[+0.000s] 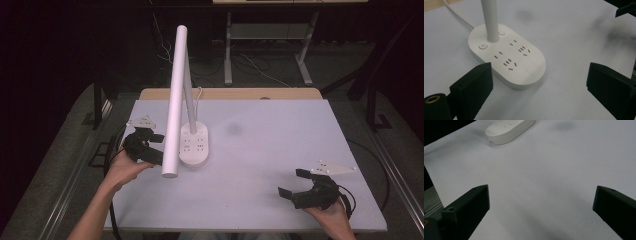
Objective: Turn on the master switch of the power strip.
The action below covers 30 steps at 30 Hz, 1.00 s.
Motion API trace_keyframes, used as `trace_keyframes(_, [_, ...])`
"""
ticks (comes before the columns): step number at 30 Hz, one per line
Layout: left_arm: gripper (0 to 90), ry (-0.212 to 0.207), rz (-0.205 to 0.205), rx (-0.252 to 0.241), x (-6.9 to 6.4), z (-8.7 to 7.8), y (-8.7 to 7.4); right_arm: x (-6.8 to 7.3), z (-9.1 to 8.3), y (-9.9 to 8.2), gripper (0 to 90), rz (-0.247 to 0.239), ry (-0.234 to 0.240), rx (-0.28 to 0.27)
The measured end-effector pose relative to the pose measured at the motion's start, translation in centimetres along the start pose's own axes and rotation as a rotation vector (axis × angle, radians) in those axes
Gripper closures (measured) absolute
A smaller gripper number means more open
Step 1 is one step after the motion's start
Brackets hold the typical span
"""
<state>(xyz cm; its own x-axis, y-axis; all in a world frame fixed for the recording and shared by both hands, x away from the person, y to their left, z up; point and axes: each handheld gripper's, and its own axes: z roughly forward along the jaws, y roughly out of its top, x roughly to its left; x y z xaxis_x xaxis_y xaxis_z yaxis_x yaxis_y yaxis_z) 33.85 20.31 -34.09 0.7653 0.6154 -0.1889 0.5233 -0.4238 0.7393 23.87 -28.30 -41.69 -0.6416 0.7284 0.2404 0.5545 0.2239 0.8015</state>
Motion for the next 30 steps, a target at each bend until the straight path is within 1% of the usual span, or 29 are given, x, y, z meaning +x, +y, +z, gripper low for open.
trace_keyframes(1, [6.3, 0.003, -0.009, 0.000, 0.1, 0.0, 0.1, 0.0, 0.0, 0.0, 0.3, 0.000, 0.000, 0.001])
trace_keyframes(3, [7.5, 0.006, -0.009, 0.007, 0.5, 0.1, 0.2, 0.0, 0.1, 0.0, 0.3, 0.003, -0.001, 0.005])
trace_keyframes(5, [8.9, 0.013, -0.009, 0.017, 0.8, 0.2, 0.3, 0.0, 0.1, 0.0, 0.3, -0.004, -0.001, 0.005])
trace_keyframes(7, [10.9, 0.015, -0.021, 0.018, 1.3, 0.4, 0.5, 0.0, 0.1, 0.0, 0.3, -0.004, -0.001, 0.005])
trace_keyframes(8, [12.3, 0.015, -0.021, 0.018, 1.3, 0.4, 0.5, 0.0, 0.1, 0.0, 0.3, -0.004, -0.001, 0.005])
trace_keyframes(12, [14.8, 0.023, -0.031, 0.023, 2.2, 0.8, 0.8, -0.1, 0.1, 0.0, 0.3, -0.005, -0.002, 0.006])
trace_keyframes(15, [17.1, 0.028, -0.028, 0.027, 2.6, 0.9, 0.9, -0.1, 0.2, 0.0, 0.3, -0.005, -0.003, 0.008])
trace_keyframes(16, [17.8, 0.030, -0.036, 0.023, 2.7, 1.0, 0.9, -0.1, 0.2, 0.0, 0.3, -0.009, -0.003, 0.009])
trace_keyframes(17, [18.6, 0.031, -0.028, 0.028, 2.9, 1.1, 1.0, -0.1, 0.2, 0.0, 0.3, -0.009, -0.003, 0.010])
trace_keyframes(20, [20.4, 0.036, -0.039, 0.026, 3.3, 1.3, 1.0, 0.0, 0.2, 0.0, 0.3, -0.002, -0.003, 0.014])
trace_keyframes(22, [22.1, 0.041, -0.033, 0.034, 3.6, 1.5, 1.2, 0.0, 0.2, 0.0, 0.3, -0.003, -0.004, 0.014])
trace_keyframes(24, [25.3, 0.046, -0.043, 0.032, 3.8, 1.7, 1.2, 0.0, 0.2, -0.1, 0.3, -0.002, -0.005, 0.016])
trace_keyframes(25, [25.3, 0.047, -0.045, 0.033, 3.9, 1.9, 1.3, 0.0, 0.2, -0.1, 0.3, -0.002, -0.005, 0.016])
trace_keyframes(26, [28.3, 0.053, -0.038, 0.041, 4.2, 2.0, 1.5, -0.1, 0.2, -0.1, 0.4, -0.002, -0.007, 0.018])
trace_keyframes(27, [29.8, 0.053, -0.038, 0.041, 4.2, 2.0, 1.5, -0.1, 0.3, -0.1, 0.3, -0.002, -0.006, 0.019])
trace_keyframes(28, [29.8, 0.054, -0.050, 0.037, 4.2, 2.2, 1.5, -0.1, 0.3, -0.1, 0.3, -0.002, -0.006, 0.019])
trace_keyframes(29, [33.4, 0.057, -0.052, 0.034, 4.4, 2.3, 1.6, -0.1, 0.3, -0.1, 0.3, -0.002, -0.007, 0.021])
trace_keyframes(30, [35.0, 0.058, -0.056, 0.030, 4.5, 2.3, 1.7, -0.1, 0.3, -0.1, 0.3, -0.002, -0.006, 0.021])
